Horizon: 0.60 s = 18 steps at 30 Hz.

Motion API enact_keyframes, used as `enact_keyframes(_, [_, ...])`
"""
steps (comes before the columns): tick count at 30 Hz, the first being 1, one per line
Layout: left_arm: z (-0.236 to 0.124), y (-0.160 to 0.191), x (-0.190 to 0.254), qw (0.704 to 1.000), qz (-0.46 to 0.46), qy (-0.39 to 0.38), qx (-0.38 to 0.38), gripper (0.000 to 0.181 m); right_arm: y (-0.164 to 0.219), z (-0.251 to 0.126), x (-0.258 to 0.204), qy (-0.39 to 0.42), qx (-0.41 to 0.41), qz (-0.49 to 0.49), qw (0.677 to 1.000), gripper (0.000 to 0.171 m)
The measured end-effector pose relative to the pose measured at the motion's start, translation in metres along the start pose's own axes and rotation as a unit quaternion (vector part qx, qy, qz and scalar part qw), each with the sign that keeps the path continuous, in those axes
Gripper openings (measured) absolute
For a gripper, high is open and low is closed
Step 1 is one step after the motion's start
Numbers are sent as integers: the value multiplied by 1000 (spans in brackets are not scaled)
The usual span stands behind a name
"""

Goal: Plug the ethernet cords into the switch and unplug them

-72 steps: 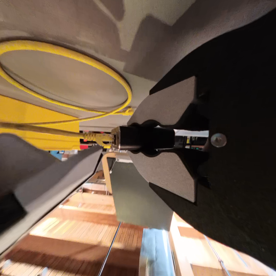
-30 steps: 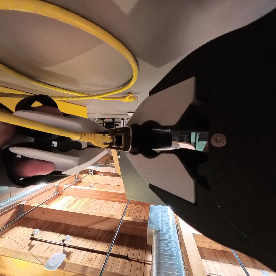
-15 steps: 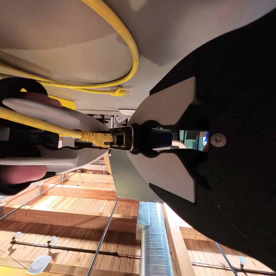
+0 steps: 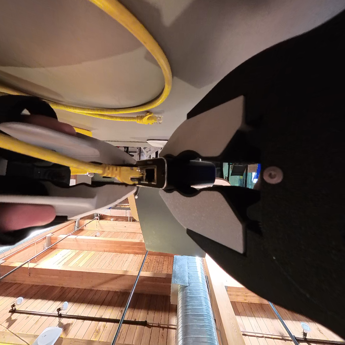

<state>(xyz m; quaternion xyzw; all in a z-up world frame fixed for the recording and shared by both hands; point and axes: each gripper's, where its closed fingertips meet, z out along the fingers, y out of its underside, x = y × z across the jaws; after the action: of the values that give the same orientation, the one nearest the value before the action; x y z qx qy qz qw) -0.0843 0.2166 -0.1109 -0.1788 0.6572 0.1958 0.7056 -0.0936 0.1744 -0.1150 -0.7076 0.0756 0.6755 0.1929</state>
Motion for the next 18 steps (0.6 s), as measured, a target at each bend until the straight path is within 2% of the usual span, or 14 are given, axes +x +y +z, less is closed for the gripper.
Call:
enact_keyframes(2, [0,0,2,1000,5,3,-4,24,1,0,4,21,2,-25,999,14])
enact_keyframes(10, [-1,-4,-2,1000,0,-8,19,25,7,-2,-2,12,-12,-40,999,14])
enact_keyframes(18, [0,-6,-3,1000,-18,0,9,25,11,-5,-4,30,-23,-60,997,14])
